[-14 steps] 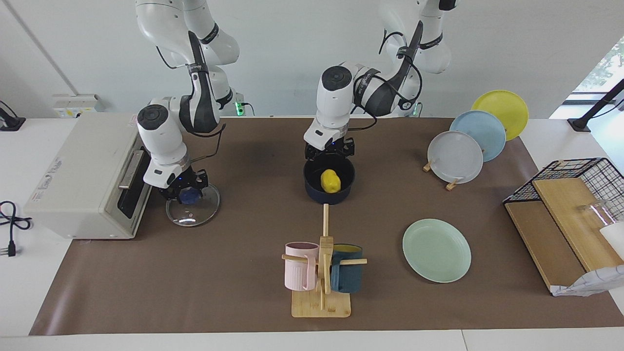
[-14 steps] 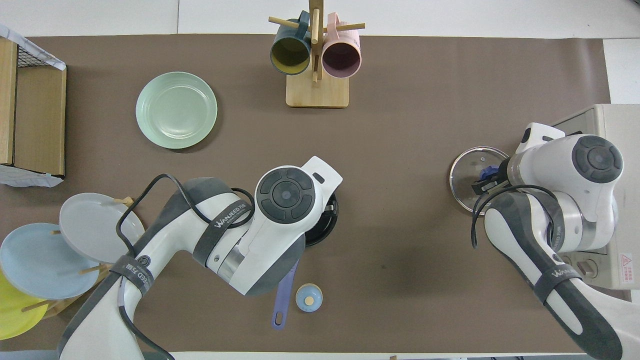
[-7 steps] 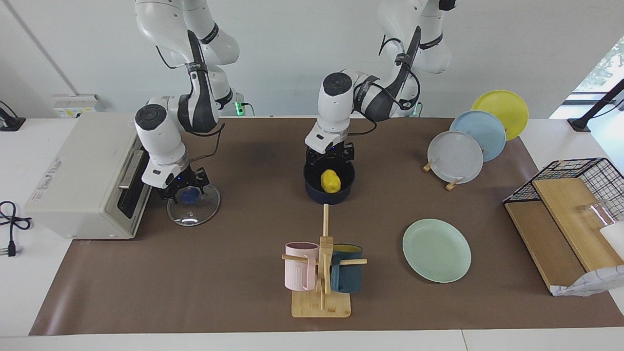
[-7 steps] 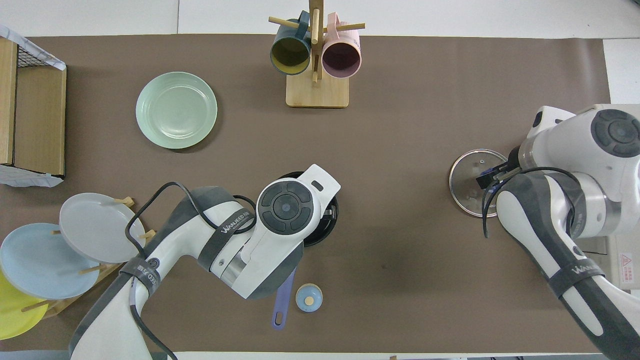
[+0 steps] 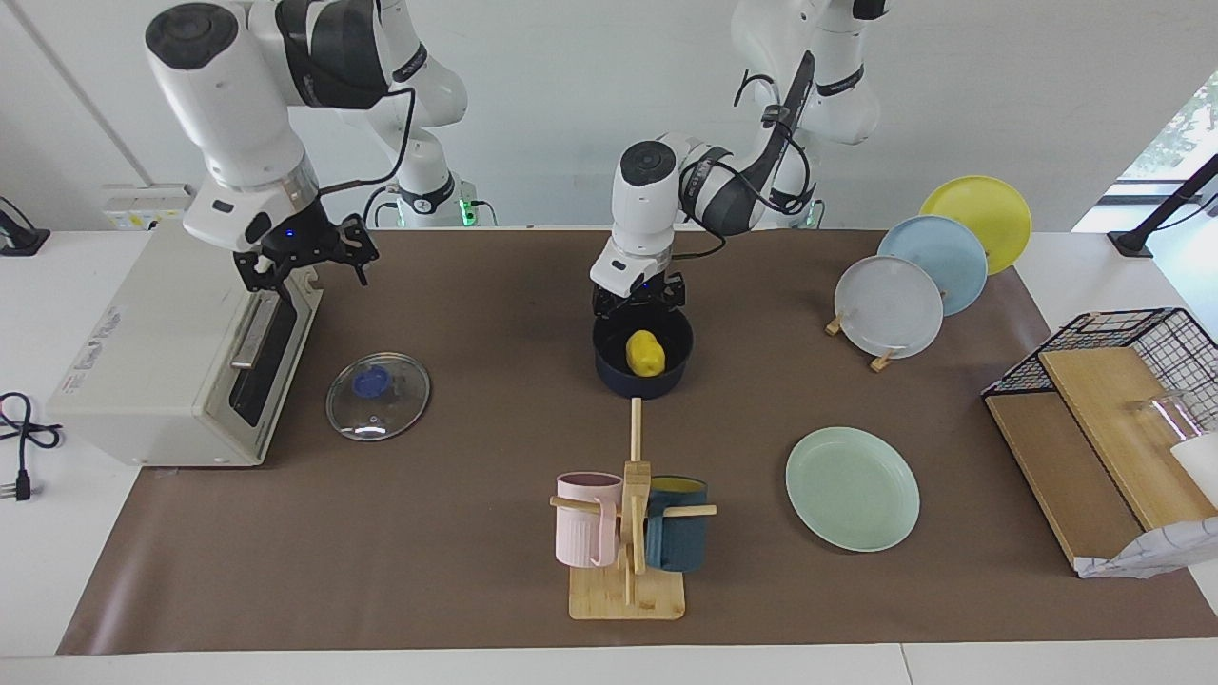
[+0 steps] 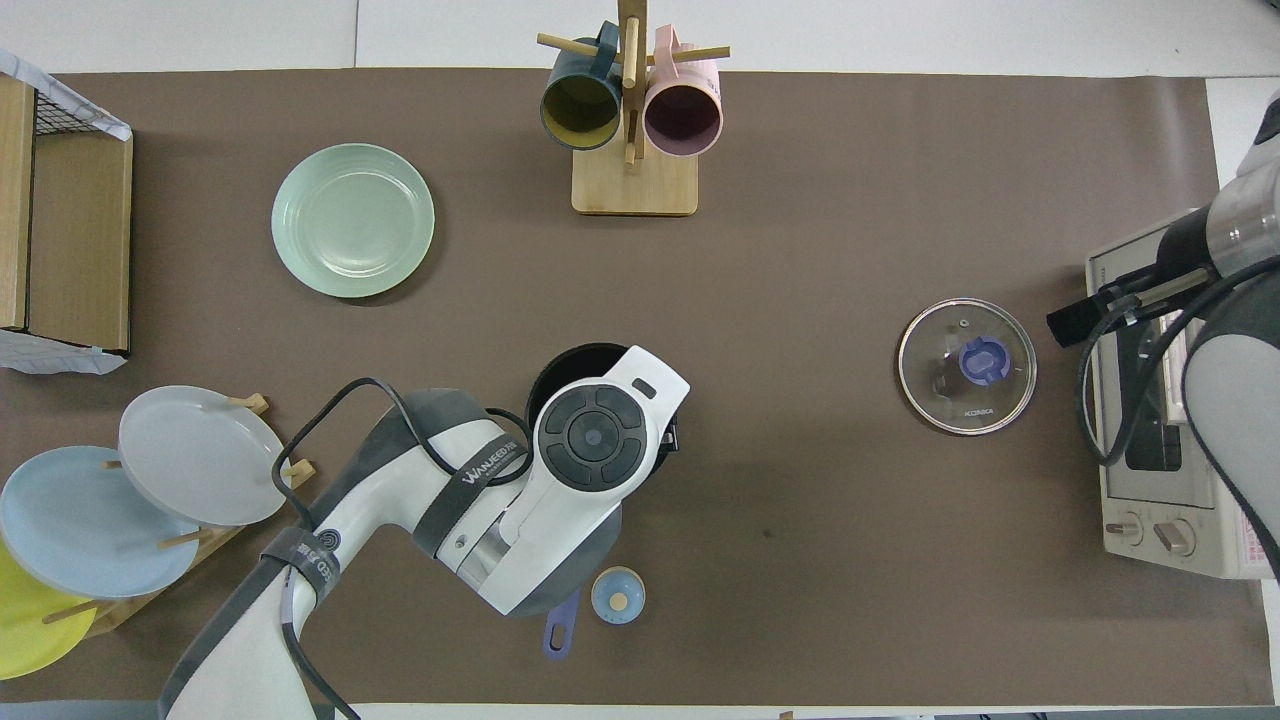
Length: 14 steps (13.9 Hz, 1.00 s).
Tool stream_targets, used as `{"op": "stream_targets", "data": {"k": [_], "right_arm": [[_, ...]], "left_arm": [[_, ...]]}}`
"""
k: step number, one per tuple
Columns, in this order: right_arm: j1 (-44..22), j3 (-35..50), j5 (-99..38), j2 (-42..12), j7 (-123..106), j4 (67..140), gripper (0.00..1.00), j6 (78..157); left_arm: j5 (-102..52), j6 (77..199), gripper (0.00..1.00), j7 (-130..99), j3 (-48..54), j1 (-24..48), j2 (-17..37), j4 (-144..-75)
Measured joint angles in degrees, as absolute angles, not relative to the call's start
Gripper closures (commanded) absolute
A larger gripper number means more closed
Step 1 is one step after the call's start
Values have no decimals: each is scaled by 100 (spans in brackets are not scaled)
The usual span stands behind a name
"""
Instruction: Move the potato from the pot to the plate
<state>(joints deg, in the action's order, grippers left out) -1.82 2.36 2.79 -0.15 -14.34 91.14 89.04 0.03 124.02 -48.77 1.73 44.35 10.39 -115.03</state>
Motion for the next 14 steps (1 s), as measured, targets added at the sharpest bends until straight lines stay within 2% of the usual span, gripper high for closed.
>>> {"op": "stream_targets", "data": {"k": [3,8,14], "right_arm": [[-180,278,239,-29,-925,8614,0,8325],[-156,261,240,-144,-846,8616,0,8076],[-155,237,244,-31,-844,8681,0,8034]], "left_arm": [[46,12416,0,-5185,162,4554,1028,-11629],[79,12697,0,-5467,133,4598,1026,-11799],[282,13048,0,-5469,11,4518,1039,-11828]]}}
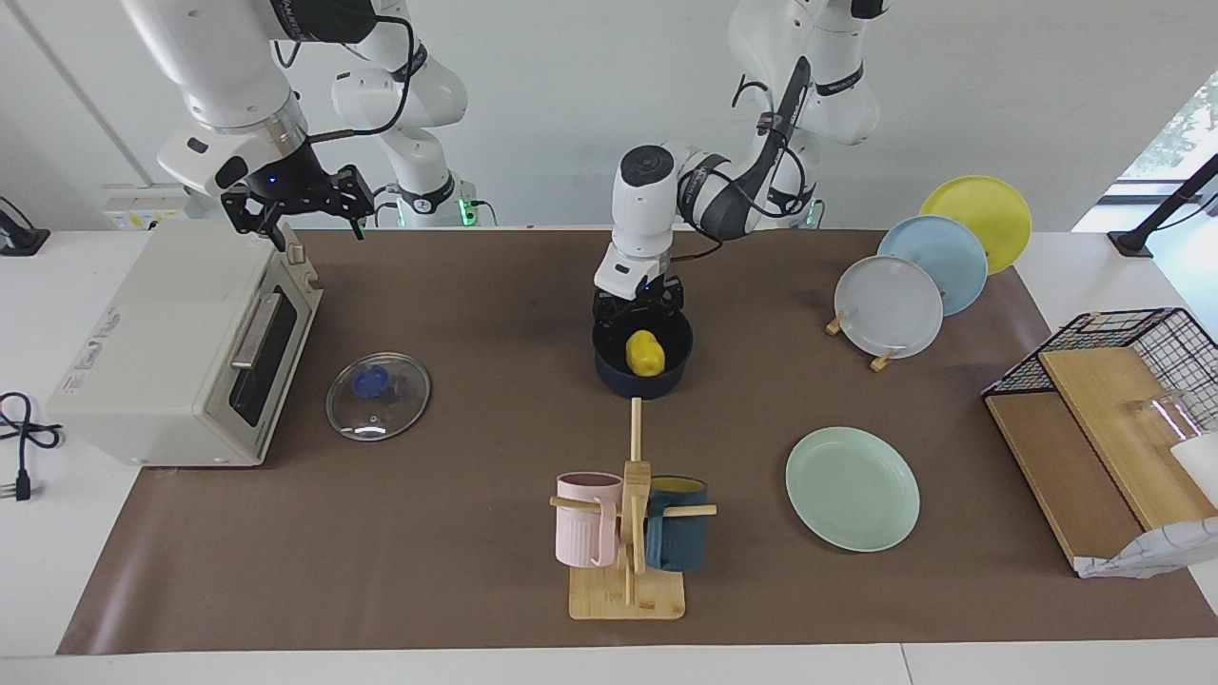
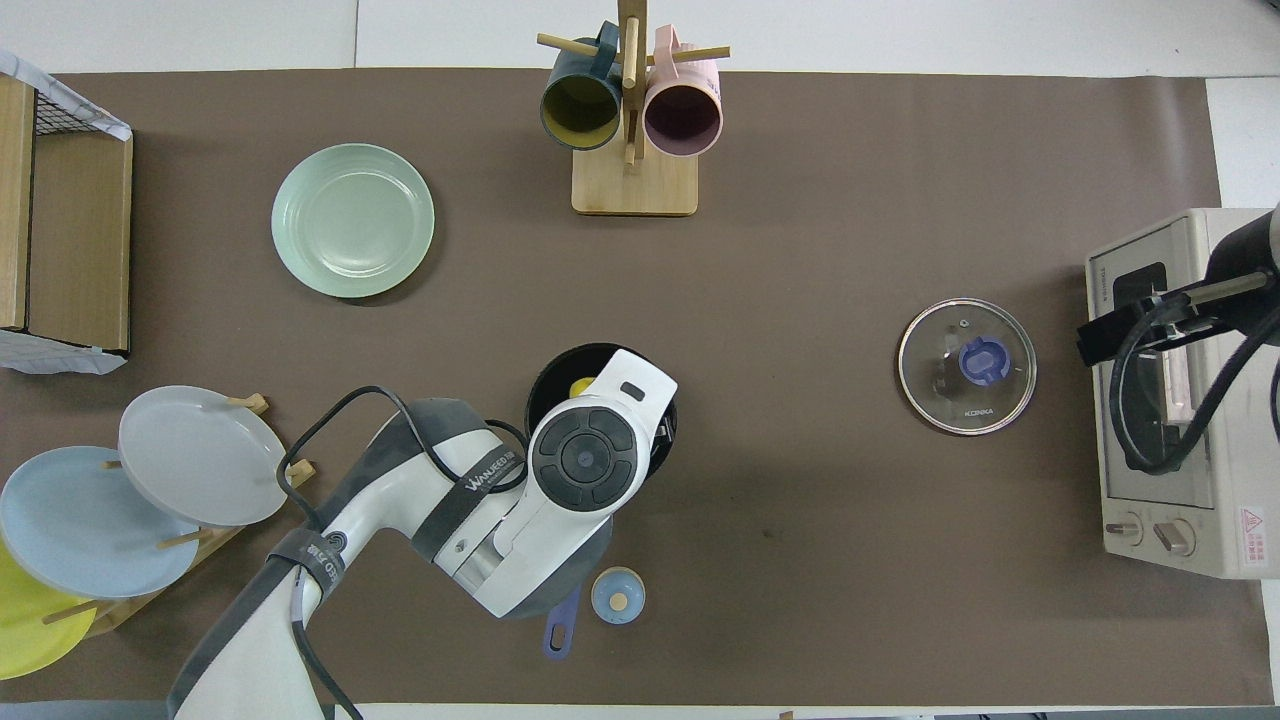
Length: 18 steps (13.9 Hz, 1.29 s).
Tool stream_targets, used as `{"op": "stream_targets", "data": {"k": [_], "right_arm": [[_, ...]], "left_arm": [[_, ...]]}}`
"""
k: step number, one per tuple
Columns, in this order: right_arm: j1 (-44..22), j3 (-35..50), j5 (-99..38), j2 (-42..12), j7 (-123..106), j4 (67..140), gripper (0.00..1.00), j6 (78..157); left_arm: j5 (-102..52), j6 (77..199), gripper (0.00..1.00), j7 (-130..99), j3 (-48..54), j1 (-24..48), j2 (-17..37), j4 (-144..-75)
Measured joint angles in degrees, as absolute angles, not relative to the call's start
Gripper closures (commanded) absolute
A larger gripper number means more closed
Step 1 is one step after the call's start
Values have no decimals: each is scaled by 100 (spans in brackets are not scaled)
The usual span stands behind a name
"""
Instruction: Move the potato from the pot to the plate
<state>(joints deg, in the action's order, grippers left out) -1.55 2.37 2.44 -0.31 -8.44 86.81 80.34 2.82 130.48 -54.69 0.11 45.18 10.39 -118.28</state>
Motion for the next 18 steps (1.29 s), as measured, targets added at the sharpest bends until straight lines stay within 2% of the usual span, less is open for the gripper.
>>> {"op": "stream_targets", "data": {"k": [11,13,18], "right_arm": [[-221,130,258,91,-842,8872,0,7984],[-228,90,258,109,-842,8900,0,7984],[-273,75,258,193,-687,9049,0,8030]], "left_arm": [[459,13241,2,-5467,-8,4447,1293,-11870],[482,13242,19,-5467,-8,4447,1293,-11870],[496,13242,94,-5467,8,4453,1286,-11868]]}}
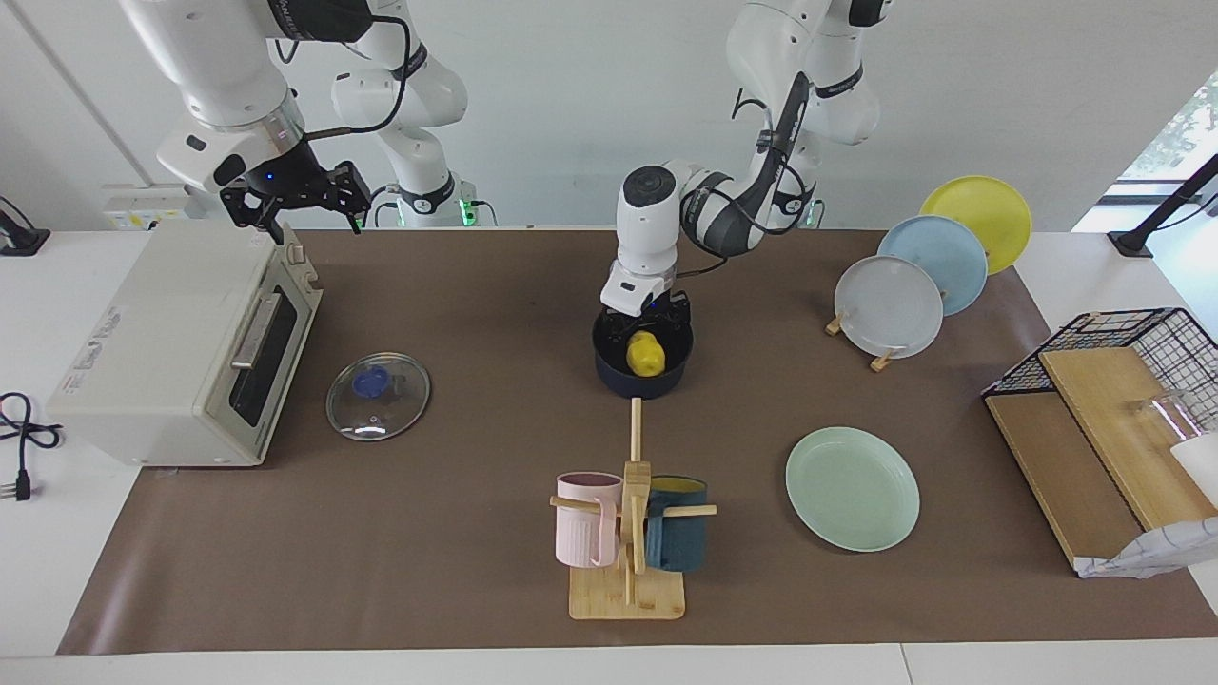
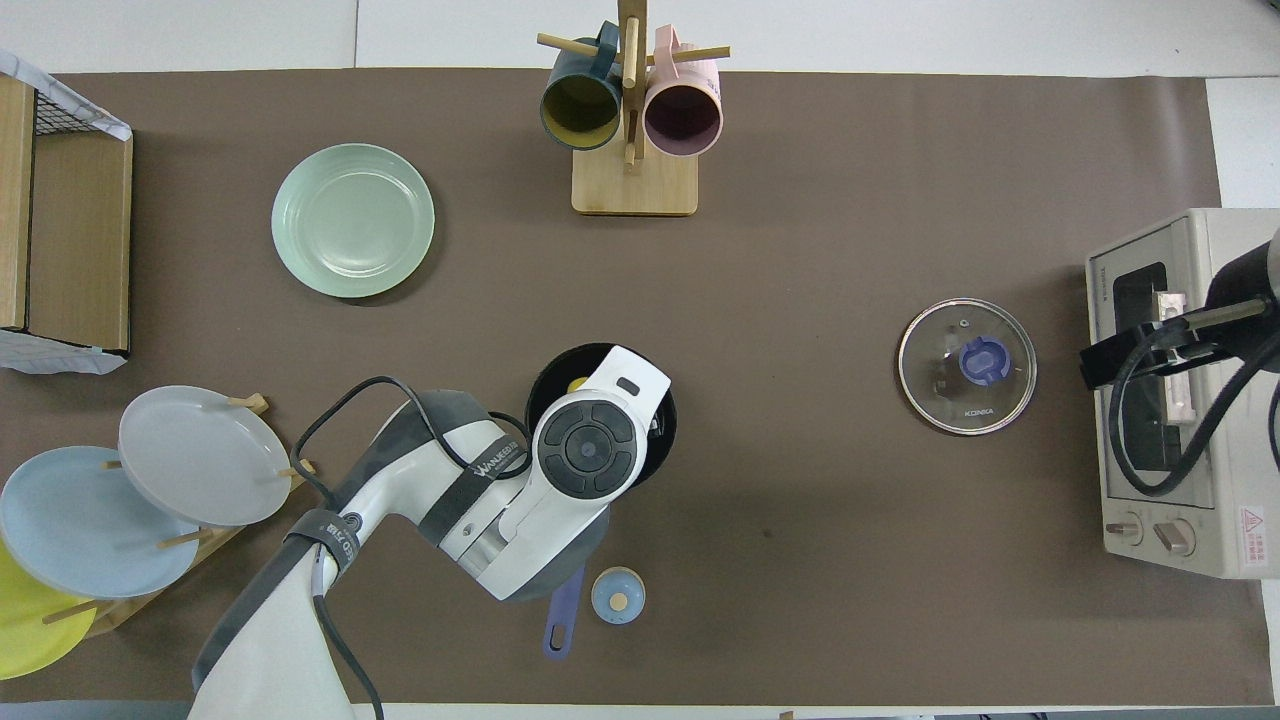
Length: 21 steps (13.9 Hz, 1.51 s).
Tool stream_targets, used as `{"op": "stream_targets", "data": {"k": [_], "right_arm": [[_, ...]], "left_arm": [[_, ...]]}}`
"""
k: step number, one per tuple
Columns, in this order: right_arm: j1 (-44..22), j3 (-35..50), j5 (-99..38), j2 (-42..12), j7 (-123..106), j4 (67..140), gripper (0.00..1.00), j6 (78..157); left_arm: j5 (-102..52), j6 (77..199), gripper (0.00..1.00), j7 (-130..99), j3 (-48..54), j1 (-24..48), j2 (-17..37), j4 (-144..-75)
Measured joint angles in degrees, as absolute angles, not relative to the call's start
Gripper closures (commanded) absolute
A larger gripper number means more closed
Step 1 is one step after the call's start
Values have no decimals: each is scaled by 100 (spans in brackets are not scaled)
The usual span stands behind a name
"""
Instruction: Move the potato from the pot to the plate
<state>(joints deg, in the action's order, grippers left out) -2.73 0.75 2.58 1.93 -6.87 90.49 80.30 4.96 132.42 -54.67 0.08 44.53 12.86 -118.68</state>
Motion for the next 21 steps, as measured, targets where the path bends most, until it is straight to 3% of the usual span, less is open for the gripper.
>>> {"op": "stream_targets", "data": {"k": [1,7,13,21], "right_arm": [[-272,65,258,195,-676,9056,0,8046],[-267,37,258,204,-665,9070,0,8071],[-233,-13,257,204,-656,9089,0,8108],[-55,-38,255,204,-656,9096,0,8108]], "left_arm": [[497,13242,100,-5467,8,4453,1286,-11868],[498,13090,100,-5467,7,4452,1250,-11696],[498,12104,100,-5408,-7,4437,1009,-10922],[406,11366,100,-4387,-27,3565,1054,-9960]]}}
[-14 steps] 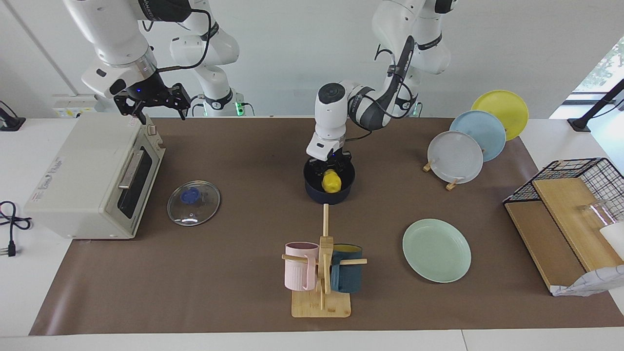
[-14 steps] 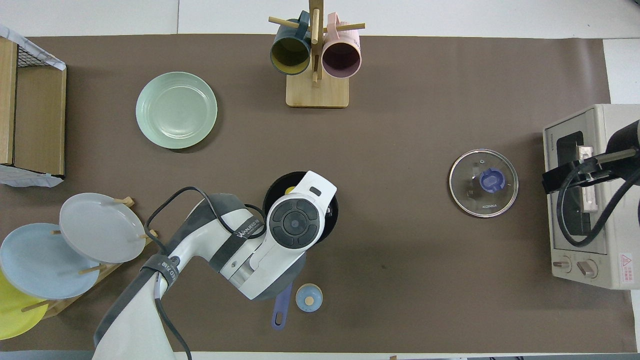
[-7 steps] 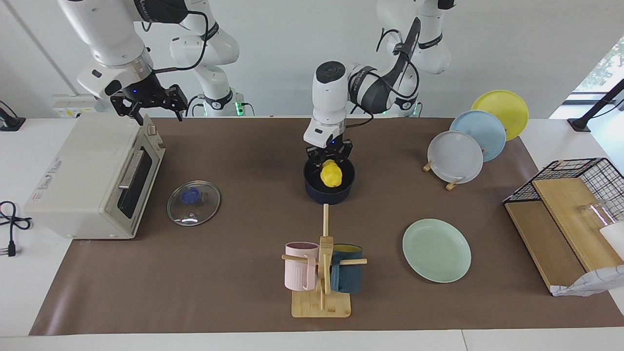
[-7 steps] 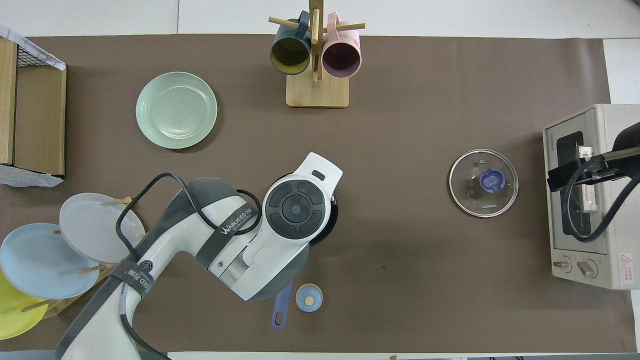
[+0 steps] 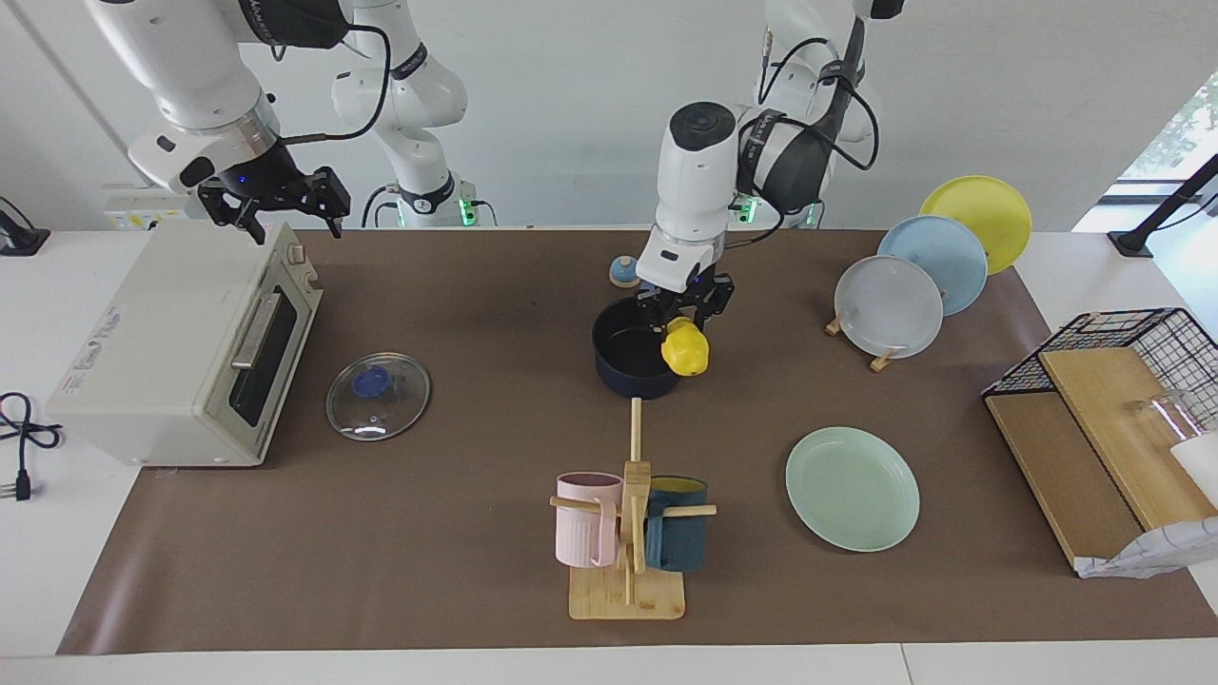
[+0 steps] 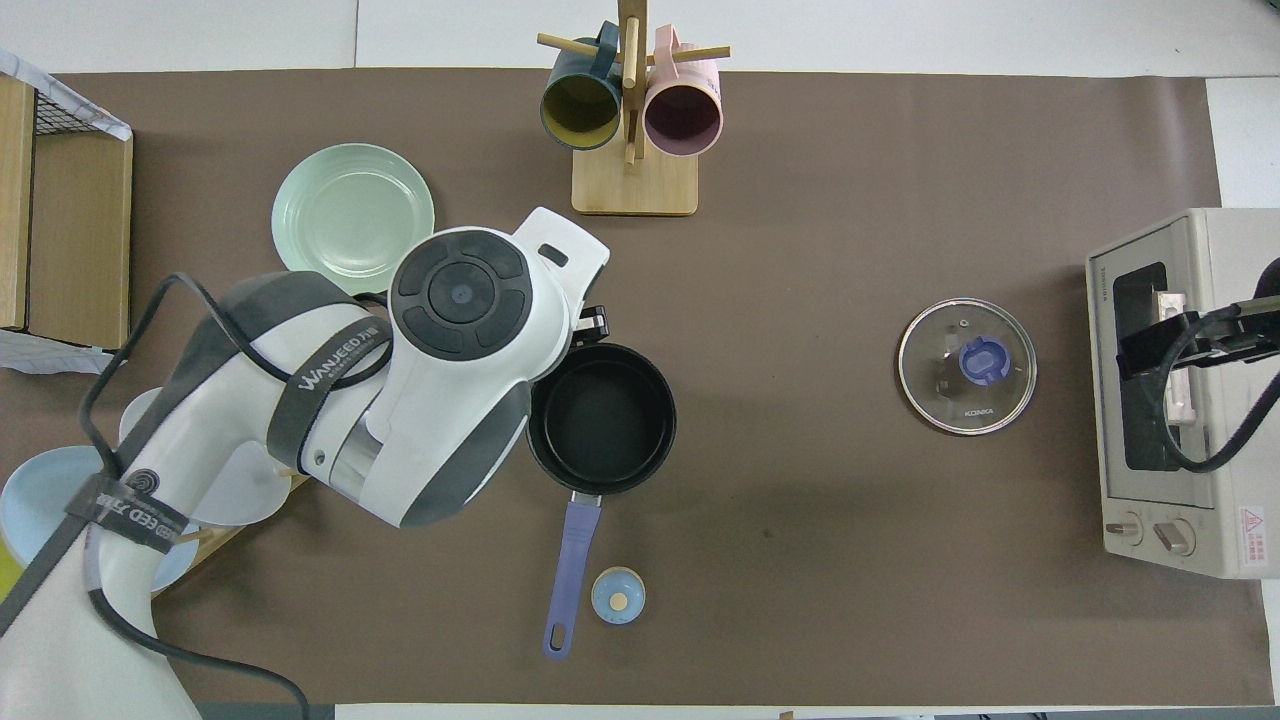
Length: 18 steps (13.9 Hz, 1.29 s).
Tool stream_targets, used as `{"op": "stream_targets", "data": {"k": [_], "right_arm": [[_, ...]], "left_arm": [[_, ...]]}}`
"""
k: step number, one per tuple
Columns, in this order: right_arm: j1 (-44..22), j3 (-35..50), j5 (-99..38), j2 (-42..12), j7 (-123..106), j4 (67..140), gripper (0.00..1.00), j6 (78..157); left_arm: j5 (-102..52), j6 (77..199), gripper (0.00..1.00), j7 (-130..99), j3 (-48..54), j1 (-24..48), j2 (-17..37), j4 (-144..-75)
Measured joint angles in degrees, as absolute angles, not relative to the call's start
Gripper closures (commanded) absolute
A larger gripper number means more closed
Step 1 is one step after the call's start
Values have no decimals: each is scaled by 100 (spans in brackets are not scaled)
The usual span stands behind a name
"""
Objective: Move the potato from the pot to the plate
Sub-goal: 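Lift the potato out and carry it to the pale green plate, then lower the potato onto the plate and open the left gripper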
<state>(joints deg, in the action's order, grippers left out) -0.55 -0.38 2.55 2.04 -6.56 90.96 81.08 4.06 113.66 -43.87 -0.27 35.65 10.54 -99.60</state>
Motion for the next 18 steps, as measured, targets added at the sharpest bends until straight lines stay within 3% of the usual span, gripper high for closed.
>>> {"op": "stream_targets", "data": {"k": [11,18], "right_arm": [[-59,-27,254,204,-656,9115,0,8108],[-59,-28,254,205,-656,9117,0,8108]], "left_arm": [[99,11889,100,-564,-56,1246,1684,-9470],[83,12882,100,-226,-9,1044,2660,-9521]]}}
